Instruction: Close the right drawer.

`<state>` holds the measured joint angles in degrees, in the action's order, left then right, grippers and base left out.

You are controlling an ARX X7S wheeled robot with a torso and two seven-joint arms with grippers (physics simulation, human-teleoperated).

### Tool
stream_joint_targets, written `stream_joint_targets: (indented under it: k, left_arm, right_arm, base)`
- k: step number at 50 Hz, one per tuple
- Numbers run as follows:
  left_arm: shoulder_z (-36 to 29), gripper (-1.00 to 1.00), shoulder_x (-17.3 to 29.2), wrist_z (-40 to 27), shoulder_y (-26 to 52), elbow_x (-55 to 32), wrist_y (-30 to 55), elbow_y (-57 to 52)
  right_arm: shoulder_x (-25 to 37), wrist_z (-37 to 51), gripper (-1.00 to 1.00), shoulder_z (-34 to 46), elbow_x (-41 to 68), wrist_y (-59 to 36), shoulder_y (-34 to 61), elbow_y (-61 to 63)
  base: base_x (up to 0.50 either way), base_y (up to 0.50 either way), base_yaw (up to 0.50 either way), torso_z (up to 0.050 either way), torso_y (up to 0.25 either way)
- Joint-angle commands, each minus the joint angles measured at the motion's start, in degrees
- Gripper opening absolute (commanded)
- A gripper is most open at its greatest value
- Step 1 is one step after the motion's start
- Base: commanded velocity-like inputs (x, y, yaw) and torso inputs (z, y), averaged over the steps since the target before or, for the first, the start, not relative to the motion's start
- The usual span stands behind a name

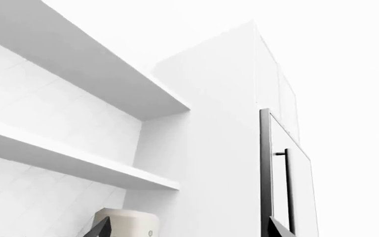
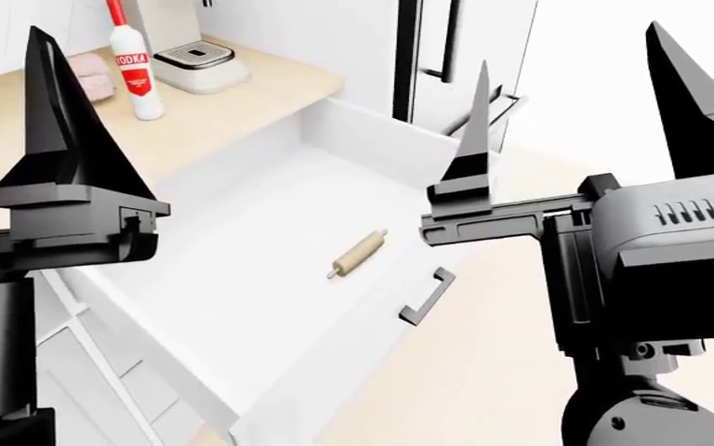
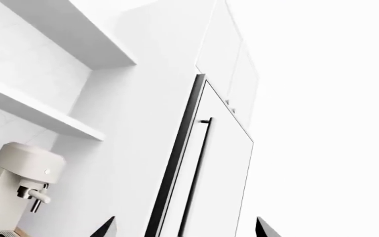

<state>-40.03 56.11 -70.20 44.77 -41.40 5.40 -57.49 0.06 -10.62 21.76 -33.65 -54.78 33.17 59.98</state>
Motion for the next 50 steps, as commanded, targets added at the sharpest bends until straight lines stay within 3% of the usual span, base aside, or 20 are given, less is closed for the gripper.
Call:
stream_joint_targets:
  k: [1, 19, 36, 50]
  left_arm:
    - [-0.36, 1.00, -0.17, -0.01, 0.13, 0.13, 0.05, 0.17]
    - [-1.01, 1.00, -0.76, 0.03, 0.64, 0.50, 0.49, 0.30]
    - [-1.22, 1.00, -0.36, -0.24, 0.25, 0.89, -0.01, 0.06]
    - [-1.49, 1.00, -0.29, -0.27, 0.27, 1.12, -0.10, 0.05]
  right_arm:
    - [0.01, -0.60, 1.00, 0.85, -3.37, 0.58, -0.05, 0.00]
    - [-0.02, 1.26, 1.00, -0.28, -1.28, 1.13, 0.17, 0.01]
    - [-0.03, 3.66, 1.00, -2.62, 2.61, 1.87, -0.26, 0.01]
    - [-0.03, 3.87, 1.00, -2.54, 2.95, 1.83, -0.15, 0.01]
  base:
    - [0.40, 0.30, 0.00, 0.000, 0.000]
    - [0.39, 0.19, 0.00, 0.000, 0.000]
    - [0.01, 0.00, 0.00, 0.000, 0.000]
    - [0.29, -0.38, 0.00, 0.000, 0.000]
